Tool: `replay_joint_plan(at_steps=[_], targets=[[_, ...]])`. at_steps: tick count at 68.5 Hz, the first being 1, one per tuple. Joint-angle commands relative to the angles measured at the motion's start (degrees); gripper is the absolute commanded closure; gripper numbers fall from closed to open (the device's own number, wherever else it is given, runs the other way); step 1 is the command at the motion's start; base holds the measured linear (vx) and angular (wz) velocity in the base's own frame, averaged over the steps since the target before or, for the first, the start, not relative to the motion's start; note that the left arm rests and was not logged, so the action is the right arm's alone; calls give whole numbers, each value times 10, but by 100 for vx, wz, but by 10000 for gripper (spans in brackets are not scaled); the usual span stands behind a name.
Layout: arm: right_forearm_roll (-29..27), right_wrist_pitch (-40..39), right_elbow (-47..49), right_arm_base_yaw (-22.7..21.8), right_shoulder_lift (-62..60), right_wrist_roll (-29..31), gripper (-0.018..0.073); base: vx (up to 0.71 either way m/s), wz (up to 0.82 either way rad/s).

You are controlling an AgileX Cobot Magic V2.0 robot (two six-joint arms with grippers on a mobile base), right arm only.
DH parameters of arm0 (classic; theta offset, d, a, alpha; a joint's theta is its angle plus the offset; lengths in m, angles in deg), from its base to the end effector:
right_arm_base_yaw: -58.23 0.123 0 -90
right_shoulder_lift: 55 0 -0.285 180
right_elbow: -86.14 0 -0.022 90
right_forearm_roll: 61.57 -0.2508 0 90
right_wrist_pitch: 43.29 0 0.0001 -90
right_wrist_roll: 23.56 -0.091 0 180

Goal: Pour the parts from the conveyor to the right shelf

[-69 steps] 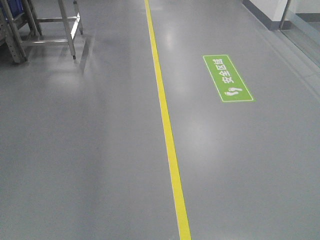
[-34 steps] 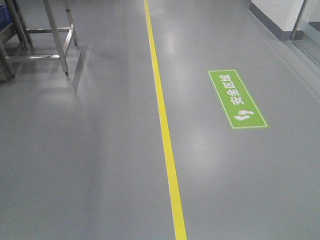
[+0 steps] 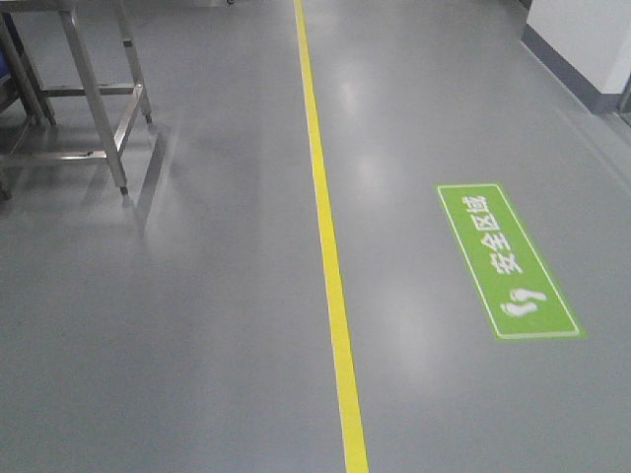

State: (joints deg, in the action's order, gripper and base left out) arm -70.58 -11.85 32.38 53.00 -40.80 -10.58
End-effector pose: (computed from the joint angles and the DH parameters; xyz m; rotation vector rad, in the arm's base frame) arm 0.0380 0.0040 0.2930 -0.0610 1.7282 -0.0645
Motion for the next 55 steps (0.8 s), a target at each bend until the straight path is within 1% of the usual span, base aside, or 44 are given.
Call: replay_joint_plan(at_steps=[1, 55], targets=[[-2, -48, 16, -3, 8, 4, 568, 78, 6], [-2, -48, 16, -3, 8, 4, 568, 80, 4]])
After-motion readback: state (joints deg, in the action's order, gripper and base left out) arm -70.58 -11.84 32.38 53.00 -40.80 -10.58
